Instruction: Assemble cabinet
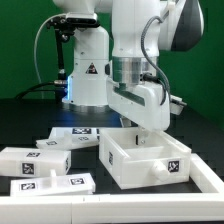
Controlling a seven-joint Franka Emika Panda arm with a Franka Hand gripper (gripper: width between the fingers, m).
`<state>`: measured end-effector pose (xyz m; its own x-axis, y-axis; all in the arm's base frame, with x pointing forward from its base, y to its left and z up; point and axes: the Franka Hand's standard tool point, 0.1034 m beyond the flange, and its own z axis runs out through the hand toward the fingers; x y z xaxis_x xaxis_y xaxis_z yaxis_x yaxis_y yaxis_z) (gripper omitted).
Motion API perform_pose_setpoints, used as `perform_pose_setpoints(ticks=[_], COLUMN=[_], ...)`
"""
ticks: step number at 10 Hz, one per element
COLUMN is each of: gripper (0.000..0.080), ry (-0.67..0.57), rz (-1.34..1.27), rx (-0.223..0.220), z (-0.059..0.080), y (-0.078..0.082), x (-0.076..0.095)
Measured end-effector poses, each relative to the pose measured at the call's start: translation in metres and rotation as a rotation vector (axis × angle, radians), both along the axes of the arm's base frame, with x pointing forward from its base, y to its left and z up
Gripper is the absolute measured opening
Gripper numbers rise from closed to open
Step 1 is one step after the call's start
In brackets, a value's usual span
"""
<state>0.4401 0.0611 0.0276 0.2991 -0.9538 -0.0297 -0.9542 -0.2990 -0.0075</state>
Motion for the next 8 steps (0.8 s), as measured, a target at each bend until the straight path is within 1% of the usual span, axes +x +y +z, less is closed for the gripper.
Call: perform_pose_setpoints(ticks=[1, 3, 5, 6, 8], gripper=[0.0359, 0.0090, 0.0090, 0.0090, 0.0090], ry=[0.000, -0.007, -0.019, -0.029, -0.059], rz=[0.001, 0.011, 0.097, 0.171, 0.156], rx=[0.000, -0.002, -0.005, -0.005, -0.017], z=[0.000, 0.001, 0.002, 0.004, 0.004], y=[0.000, -0.001, -0.010, -0.015, -0.025], x=[0.000, 0.001, 0.005, 0.010, 0.015])
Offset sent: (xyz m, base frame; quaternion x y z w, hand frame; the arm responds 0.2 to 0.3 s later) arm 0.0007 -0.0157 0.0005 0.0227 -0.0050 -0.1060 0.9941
